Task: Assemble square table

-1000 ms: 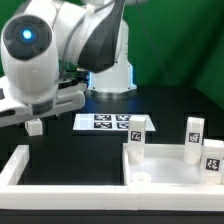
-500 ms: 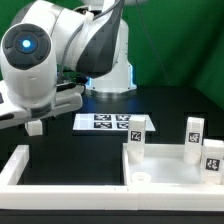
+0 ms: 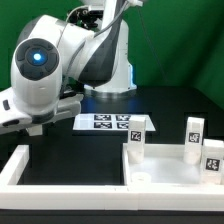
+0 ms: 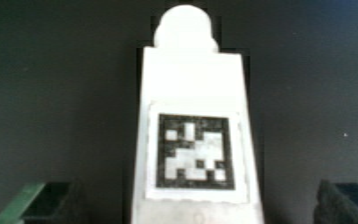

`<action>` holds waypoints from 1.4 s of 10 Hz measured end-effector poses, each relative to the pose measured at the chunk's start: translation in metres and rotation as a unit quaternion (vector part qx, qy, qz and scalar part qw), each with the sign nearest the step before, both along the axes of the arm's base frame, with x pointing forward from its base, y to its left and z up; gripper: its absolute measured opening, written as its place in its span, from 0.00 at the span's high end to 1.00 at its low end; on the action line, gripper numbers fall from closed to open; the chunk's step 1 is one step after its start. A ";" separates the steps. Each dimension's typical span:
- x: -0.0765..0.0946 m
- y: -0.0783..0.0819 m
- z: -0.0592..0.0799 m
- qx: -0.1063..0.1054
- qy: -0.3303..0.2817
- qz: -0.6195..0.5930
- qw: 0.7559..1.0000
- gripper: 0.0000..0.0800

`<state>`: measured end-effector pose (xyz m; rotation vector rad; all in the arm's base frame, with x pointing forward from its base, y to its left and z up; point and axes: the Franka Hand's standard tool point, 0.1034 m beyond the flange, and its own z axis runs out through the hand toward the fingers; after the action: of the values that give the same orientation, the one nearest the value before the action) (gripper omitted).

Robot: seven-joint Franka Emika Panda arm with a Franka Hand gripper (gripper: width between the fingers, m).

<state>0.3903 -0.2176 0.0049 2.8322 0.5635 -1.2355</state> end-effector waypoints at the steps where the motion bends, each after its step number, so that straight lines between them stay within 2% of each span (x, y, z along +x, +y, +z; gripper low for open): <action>1: 0.000 0.000 0.000 0.000 0.001 0.000 1.000 0.34; 2: 0.000 0.000 0.000 0.000 0.001 0.000 1.000 0.34; 3: -0.001 0.000 0.000 0.000 0.001 0.000 1.000 0.58; 4: 0.000 0.000 0.000 0.000 0.001 0.000 1.000 0.64; 10: 0.002 0.003 0.003 0.002 0.005 -0.001 1.000 0.64; 11: 0.023 0.018 0.030 0.008 0.032 -0.005 0.999 0.64; 12: 0.053 0.029 0.058 -0.004 0.039 -0.016 0.999 0.64; 13: 0.069 0.033 0.078 -0.014 0.045 -0.035 0.998 0.64; 14: 0.073 0.031 0.081 -0.014 0.032 -0.033 0.999 0.64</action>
Offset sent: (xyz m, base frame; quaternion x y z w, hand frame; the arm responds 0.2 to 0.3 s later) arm 0.0000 0.0000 0.0000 0.0000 0.0000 0.0000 1.0000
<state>0.4636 -0.1870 0.0858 2.8184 0.4529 -1.3386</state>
